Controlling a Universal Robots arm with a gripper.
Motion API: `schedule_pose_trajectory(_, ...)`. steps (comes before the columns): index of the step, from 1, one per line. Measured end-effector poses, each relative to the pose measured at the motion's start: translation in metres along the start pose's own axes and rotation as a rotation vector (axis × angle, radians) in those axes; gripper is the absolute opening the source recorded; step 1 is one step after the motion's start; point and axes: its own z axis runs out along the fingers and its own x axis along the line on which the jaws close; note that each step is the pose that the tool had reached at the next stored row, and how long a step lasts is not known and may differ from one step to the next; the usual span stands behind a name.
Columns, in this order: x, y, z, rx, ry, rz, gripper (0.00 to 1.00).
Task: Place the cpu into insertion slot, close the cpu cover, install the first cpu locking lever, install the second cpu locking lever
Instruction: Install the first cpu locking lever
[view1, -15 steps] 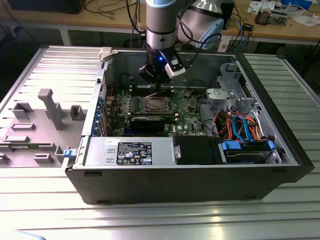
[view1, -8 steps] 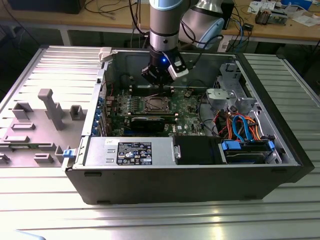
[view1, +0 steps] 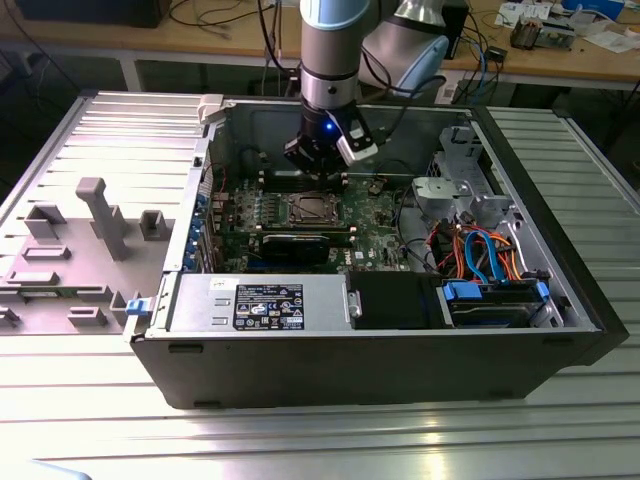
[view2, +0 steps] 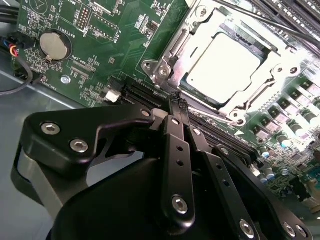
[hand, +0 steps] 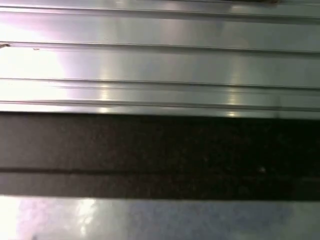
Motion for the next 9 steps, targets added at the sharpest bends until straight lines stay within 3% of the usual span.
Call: schedule_pose_trajectory(9,-0.0006,-0.0003,0.0040,-0.0007,0.0000,0.000,0.11)
